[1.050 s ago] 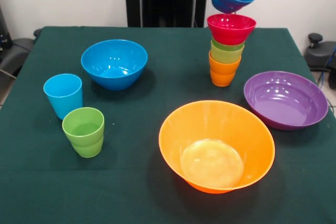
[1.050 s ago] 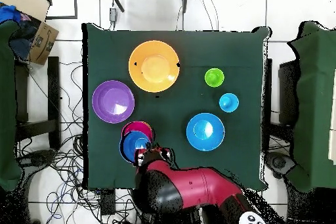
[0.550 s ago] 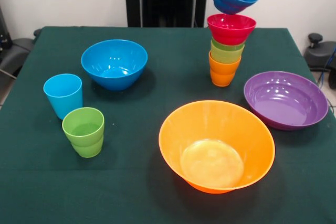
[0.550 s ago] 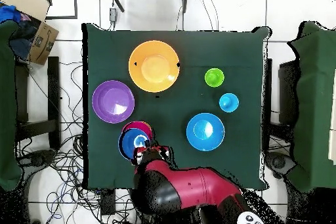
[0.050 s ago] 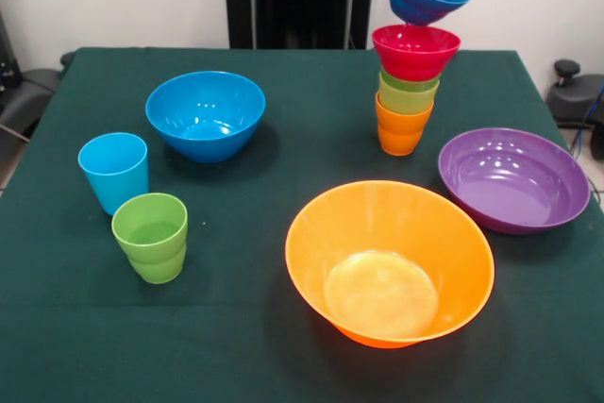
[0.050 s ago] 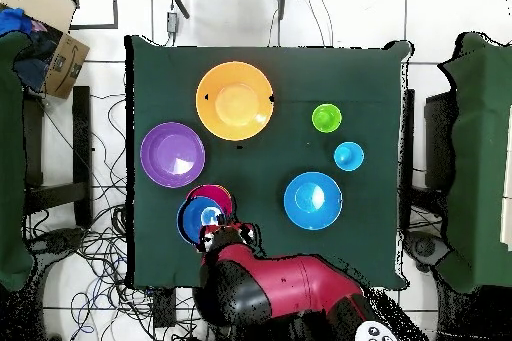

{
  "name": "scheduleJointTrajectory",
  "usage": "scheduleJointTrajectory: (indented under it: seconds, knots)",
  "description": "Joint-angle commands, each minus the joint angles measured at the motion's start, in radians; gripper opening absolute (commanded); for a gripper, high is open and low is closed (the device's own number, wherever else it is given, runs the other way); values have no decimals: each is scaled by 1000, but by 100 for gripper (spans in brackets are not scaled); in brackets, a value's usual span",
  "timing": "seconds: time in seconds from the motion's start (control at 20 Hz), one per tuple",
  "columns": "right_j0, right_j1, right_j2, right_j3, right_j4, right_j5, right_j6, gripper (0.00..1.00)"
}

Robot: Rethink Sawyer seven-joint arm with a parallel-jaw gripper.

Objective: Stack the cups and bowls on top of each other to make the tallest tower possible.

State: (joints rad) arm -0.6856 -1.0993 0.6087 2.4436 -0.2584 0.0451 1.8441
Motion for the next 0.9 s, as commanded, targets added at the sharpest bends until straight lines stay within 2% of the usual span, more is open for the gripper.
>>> scheduleJointTrajectory:
  seconds: [0.05, 0.9]
  knots:
    - [31, 55, -41, 6, -41, -44, 119, 0]
    - [68, 81, -100, -44, -54, -63, 100, 0]
